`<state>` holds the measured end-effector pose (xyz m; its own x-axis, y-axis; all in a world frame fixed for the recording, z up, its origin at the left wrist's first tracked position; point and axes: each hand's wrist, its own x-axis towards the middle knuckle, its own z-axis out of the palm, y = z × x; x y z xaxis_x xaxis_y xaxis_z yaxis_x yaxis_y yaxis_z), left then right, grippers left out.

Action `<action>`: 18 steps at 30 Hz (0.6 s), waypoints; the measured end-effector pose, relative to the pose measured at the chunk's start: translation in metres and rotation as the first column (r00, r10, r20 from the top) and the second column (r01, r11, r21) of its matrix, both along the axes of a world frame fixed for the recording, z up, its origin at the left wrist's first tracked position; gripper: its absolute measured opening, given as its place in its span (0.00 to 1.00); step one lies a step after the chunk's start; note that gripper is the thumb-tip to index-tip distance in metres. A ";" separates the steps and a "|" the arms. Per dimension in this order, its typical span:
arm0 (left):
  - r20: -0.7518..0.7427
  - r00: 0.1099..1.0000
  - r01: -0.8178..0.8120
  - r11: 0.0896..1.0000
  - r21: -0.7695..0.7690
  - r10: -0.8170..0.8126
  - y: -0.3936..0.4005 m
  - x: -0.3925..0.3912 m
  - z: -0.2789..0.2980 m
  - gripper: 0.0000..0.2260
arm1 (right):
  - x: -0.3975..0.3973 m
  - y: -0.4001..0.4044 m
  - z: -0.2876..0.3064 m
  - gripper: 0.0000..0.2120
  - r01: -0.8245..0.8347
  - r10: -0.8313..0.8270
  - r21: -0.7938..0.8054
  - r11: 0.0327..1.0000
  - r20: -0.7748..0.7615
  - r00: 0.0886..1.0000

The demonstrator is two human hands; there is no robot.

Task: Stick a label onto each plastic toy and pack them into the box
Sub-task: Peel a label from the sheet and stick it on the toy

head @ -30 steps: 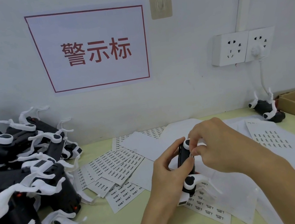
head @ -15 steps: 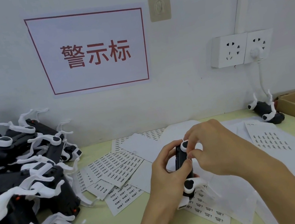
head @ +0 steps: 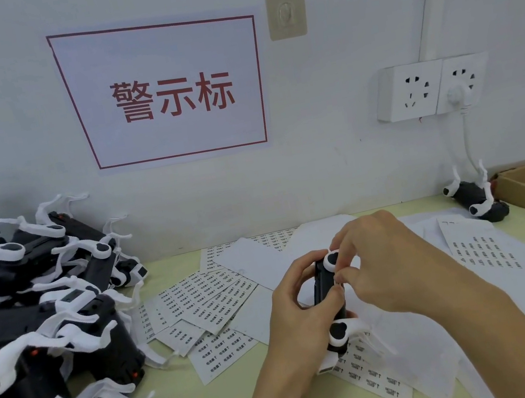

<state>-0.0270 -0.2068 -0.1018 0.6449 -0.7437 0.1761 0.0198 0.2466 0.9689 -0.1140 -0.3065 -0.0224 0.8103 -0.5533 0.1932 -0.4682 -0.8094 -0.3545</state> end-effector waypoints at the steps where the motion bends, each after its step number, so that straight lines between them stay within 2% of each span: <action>1: 0.002 1.000 0.001 1.000 -0.002 -0.001 0.000 0.000 0.000 0.18 | 0.000 0.000 0.000 0.05 0.005 -0.005 -0.002 1.000 -0.005 1.000; 10: 0.019 1.000 -0.002 1.000 -0.008 0.003 0.000 0.001 -0.002 0.19 | 0.001 0.004 0.001 0.05 0.047 -0.047 -0.016 0.999 -0.006 0.999; 18: -0.004 1.000 -0.009 1.000 -0.013 0.009 -0.002 0.002 -0.003 0.18 | 0.002 0.010 0.003 0.04 0.098 -0.103 -0.165 0.981 -0.021 0.994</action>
<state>-0.0254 -0.2083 -0.1049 0.6519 -0.7359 0.1831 0.0212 0.2590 0.9656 -0.1120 -0.2961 -0.0189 0.7587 -0.5952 0.2649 -0.5585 -0.8036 -0.2059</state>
